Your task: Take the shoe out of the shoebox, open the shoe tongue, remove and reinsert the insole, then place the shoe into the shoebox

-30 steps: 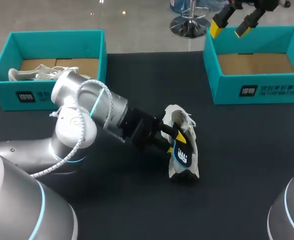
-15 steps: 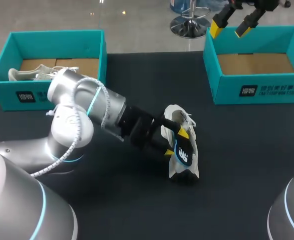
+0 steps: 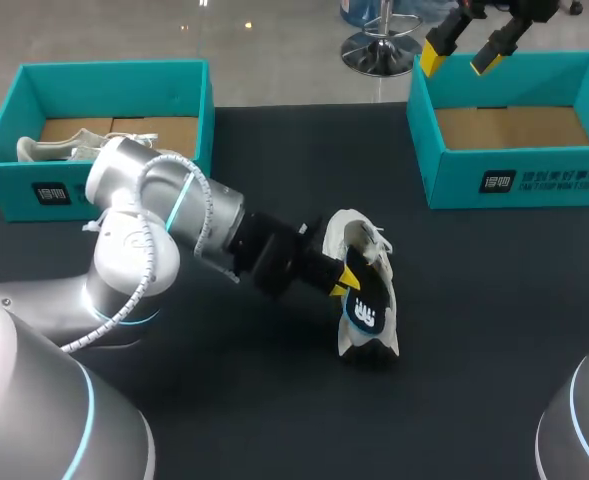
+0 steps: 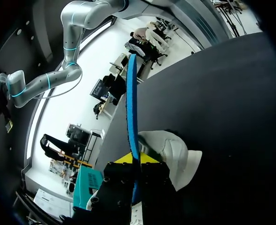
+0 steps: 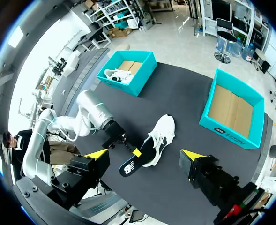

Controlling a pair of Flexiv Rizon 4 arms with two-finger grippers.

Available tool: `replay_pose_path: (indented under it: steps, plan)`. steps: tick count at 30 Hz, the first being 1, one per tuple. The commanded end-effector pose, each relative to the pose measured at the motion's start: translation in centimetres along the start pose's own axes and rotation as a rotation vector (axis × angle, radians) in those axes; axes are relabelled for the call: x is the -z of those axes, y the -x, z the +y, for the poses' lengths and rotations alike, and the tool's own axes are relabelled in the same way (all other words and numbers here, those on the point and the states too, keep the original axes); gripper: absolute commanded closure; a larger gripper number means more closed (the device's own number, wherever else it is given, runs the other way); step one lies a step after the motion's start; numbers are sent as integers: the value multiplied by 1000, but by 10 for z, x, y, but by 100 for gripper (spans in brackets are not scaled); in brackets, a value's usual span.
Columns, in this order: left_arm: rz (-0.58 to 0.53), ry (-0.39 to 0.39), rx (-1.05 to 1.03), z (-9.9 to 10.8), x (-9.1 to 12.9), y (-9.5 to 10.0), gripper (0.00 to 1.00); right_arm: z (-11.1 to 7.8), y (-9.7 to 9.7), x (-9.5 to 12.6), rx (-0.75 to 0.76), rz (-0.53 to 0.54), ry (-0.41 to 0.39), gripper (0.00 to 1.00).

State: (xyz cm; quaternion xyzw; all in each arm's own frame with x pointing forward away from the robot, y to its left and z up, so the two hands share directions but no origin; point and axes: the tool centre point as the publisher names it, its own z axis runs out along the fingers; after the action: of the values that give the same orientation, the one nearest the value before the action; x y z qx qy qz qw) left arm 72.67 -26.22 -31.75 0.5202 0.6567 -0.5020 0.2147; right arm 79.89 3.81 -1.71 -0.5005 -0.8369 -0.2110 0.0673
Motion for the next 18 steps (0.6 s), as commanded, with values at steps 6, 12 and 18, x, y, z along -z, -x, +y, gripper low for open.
replay_pose_path:
  steps: [6,12,18]
  plan:
    - [21,18,13,19,2,-5,100,1,0,0,-1,-1,-2,0]
    - [41,35,0,29,2,-7,100,1,0,0,-1,-1,-2,0]
    - [38,44,-4,30,2,-6,100,1,0,0,-1,-1,-2,0]
